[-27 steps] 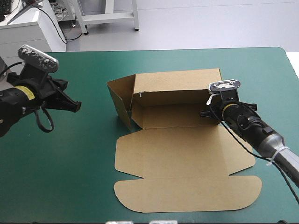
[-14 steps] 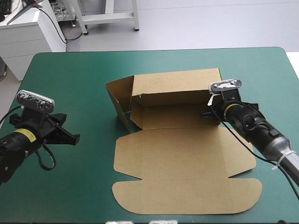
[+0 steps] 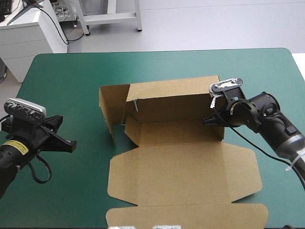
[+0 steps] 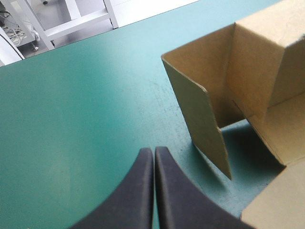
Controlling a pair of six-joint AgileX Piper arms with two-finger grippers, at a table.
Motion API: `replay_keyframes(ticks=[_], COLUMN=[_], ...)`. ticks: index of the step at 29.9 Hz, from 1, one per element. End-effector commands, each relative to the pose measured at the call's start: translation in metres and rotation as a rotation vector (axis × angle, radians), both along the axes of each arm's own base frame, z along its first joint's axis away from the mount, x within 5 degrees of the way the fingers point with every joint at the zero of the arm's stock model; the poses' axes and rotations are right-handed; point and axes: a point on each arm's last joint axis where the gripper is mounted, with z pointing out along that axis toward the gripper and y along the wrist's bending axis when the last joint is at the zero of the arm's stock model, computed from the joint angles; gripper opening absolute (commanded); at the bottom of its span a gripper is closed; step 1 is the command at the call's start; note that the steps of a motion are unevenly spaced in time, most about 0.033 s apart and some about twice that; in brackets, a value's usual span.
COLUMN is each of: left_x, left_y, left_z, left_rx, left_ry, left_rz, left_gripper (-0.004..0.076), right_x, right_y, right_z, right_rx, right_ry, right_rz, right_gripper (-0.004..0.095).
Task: Fold the box
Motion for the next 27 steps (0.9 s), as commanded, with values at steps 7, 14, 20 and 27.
replay_keyframes(ticks=[7, 14, 20, 27], left_x=[0.0, 0.0, -0.001, -0.001], left_y=[-0.001, -0.001, 0.0, 0.0], left_z=[0.014, 0.013, 0.011, 0.009], left_rx=[-0.032, -0.03, -0.023, -0.021], left_ry=[-0.093, -0.085, -0.059, -0.041], left_rz=[-0.004, -0.003, -0.002, -0.002], left_gripper=[-0.0008, -0.0008, -0.0009, -0.0009], right_x=[0.012, 0.053, 0.081, 0.09], right_y=[0.009, 0.018, 0.029, 0.032], right_z=[-0.011, -0.045, -0.055, -0.053], right_rx=[-0.002, -0.006, 0.005, 0.009], right_ry=[0.089, 0.12, 0.078, 0.061], right_rz=[0.056, 0.039, 0.046, 0.041], right_gripper=[-0.0019, -0.0019, -0.0019, 0.0])
